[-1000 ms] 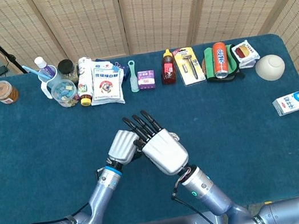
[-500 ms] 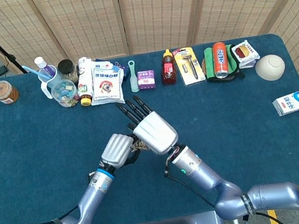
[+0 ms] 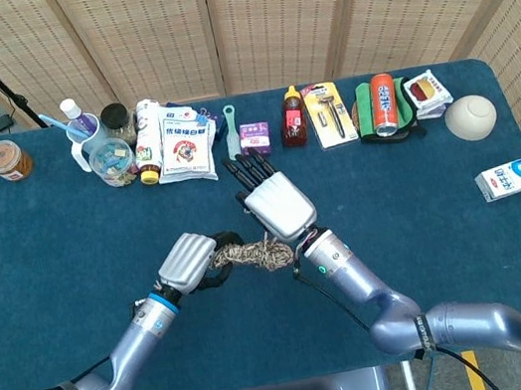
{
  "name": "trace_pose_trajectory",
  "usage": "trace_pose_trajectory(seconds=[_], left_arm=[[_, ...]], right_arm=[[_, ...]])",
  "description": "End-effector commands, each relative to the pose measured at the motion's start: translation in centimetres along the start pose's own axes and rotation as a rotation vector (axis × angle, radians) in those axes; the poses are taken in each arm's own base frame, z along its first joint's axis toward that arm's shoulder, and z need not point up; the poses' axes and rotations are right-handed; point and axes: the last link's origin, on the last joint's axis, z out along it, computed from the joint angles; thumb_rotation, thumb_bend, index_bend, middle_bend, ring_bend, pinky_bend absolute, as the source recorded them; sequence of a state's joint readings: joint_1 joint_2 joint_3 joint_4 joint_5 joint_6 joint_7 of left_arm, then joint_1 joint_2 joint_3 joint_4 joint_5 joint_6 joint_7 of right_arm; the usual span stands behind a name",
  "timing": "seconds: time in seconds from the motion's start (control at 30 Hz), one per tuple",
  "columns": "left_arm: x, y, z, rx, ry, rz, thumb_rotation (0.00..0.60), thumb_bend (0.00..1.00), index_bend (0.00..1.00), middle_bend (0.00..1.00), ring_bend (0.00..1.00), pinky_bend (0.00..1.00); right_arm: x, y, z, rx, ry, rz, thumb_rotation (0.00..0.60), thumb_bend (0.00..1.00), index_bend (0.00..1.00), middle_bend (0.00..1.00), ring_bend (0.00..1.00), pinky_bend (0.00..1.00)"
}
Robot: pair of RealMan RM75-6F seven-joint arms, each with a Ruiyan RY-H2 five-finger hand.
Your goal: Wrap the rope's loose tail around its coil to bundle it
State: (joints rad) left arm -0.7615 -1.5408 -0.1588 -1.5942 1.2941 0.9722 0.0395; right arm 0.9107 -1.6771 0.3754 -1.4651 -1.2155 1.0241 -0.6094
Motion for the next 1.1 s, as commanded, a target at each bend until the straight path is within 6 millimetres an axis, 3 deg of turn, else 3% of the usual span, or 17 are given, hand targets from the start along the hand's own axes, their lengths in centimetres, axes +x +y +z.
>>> trace_pose_trajectory(seconds=[0.03,0.27,0.57,0.83,1.1], left_arm=[[0.9,0.1,-0.4,-0.005,0.000,-0.036,0.600,0.67,0.63,0.51,0.59,0.73],[2.8,0.7,-0.5,-0.008,0.043,-0.120,0.600,0.67,0.63,0.51,0.59,0.73],[2.9,1.6,0.2,-0.008,0.081,-0.145,0.600,0.67,0.63,0.51,0.59,0.73],[2.8,2.3,0.7,-0.012,0.122,-0.157,0.600,0.67,0.63,0.51,0.59,0.73],[2.9,2.9,1.4,-0.013,0.189,-0.172,0.600,0.67,0.63,0.51,0.59,0.73]], right_arm=[[-1.3,0.6,-0.1,-0.019,-0.047,0.073,0.600,0.63,0.71,0.00,0.00,0.00],[-3.3,1.1,-0.8,-0.047,-0.108,0.182,0.600,0.63,0.71,0.00,0.00,0.00],[-4.7,1.5,-1.8,-0.041,-0.142,0.187,0.600,0.63,0.71,0.00,0.00,0.00],[-4.6,1.4,-2.5,-0.035,-0.145,0.218,0.600,0.63,0.71,0.00,0.00,0.00],[-4.0,1.1,-4.4,-0.034,-0.161,0.265,0.600,0.63,0.71,0.00,0.00,0.00]])
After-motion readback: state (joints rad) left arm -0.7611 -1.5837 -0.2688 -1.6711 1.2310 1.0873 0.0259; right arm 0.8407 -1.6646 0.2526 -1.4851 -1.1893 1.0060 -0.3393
